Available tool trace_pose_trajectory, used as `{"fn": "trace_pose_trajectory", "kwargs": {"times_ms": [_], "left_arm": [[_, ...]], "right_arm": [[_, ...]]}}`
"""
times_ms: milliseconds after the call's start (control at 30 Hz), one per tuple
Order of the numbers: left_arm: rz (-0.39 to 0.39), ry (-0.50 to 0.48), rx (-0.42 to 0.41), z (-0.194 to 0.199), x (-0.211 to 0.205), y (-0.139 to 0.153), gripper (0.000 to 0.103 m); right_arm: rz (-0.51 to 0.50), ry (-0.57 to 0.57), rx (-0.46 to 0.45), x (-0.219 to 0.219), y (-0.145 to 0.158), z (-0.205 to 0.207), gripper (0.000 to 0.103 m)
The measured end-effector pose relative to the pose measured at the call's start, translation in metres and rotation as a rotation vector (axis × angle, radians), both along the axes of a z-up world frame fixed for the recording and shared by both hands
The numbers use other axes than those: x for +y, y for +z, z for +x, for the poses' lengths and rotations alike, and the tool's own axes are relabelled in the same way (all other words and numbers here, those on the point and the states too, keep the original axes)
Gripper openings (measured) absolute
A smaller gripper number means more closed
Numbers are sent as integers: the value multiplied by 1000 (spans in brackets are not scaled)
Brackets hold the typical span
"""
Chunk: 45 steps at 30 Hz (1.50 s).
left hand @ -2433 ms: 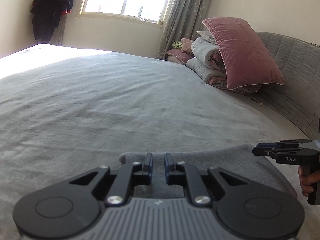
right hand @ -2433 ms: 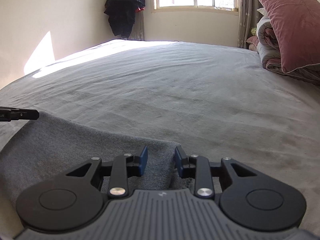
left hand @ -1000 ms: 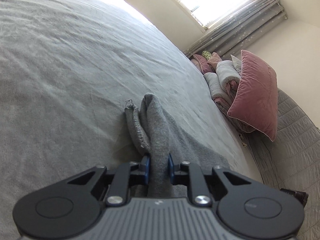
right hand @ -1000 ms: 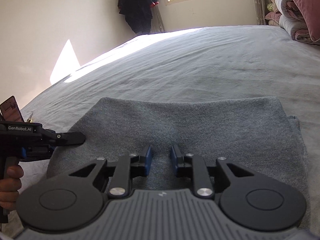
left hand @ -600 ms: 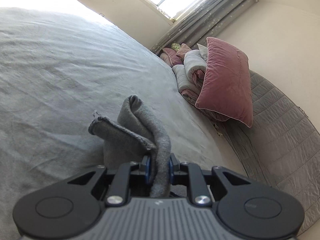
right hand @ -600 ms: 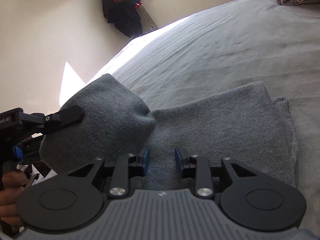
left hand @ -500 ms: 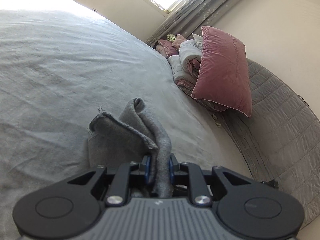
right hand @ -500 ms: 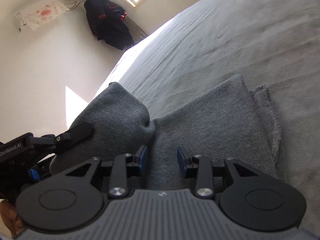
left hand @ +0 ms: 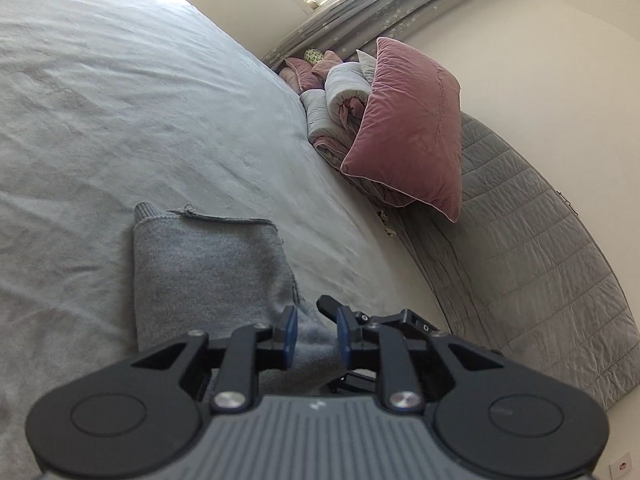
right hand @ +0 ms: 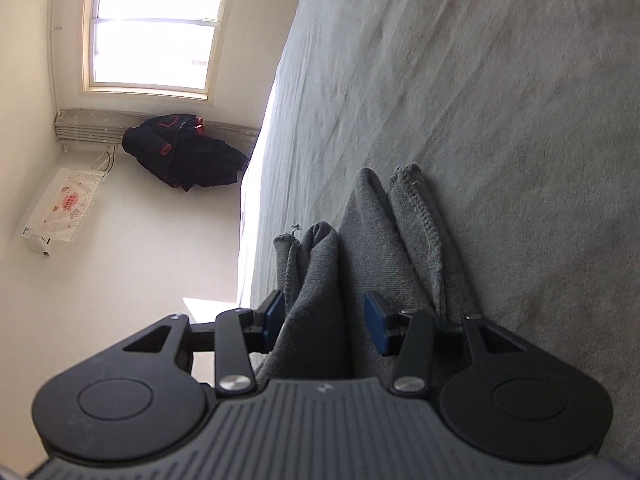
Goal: Fold clothes
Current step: 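Pinch the sweater side edge with the left gripper while the right gripper pinches beside it, then fold the pinched side over the sweater body and open both grippers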
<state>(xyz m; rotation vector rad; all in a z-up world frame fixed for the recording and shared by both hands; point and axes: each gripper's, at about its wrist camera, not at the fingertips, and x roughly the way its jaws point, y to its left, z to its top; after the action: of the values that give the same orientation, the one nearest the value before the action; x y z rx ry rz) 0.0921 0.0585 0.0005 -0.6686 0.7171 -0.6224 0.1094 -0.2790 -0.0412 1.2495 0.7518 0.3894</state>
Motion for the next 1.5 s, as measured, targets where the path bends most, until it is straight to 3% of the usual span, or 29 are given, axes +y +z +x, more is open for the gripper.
{"fn": "trace_pose_trajectory", "kwargs": {"times_ms": [100,233,367,433,467,500,667,900,1033,1200,1300,1500], "left_arm": [[50,13,-22,-9,7,-11,20],[51,-26,-33,-17,2,-28,20],[77,-87,-45,-19,-15,-40,22],[90,-111,-55,-19,-21,-41,23],[85,-121,-60,-18,-22,-39,25],[80,-127,-69,-17,-21,-36,29],[75,-91,-124,-19,-10,-25,34],[102,-27,-128,-15,0,-26,34],[113,-55,-132,-14,-13,-30,34],[186,-100,-166,-19,-34,-35,34],[228,-123,-187,-22,-46,-37,35],[247,-127,-208,-23,-48,-34,35]], "right_arm": [[-13,16,-5,6,7,2,52],[-70,49,-18,19,18,10,57],[-242,91,-38,38,30,17,58],[-350,115,-54,50,34,16,50],[-399,127,-62,55,35,14,33],[-426,133,-75,58,36,12,26],[-447,129,-163,57,46,-3,22],[-439,96,-193,31,58,-7,22],[-446,75,-150,27,50,1,22],[-514,103,-93,24,36,3,27],[-563,105,-129,25,47,-4,39],[-655,92,-232,26,65,-24,41]]}}
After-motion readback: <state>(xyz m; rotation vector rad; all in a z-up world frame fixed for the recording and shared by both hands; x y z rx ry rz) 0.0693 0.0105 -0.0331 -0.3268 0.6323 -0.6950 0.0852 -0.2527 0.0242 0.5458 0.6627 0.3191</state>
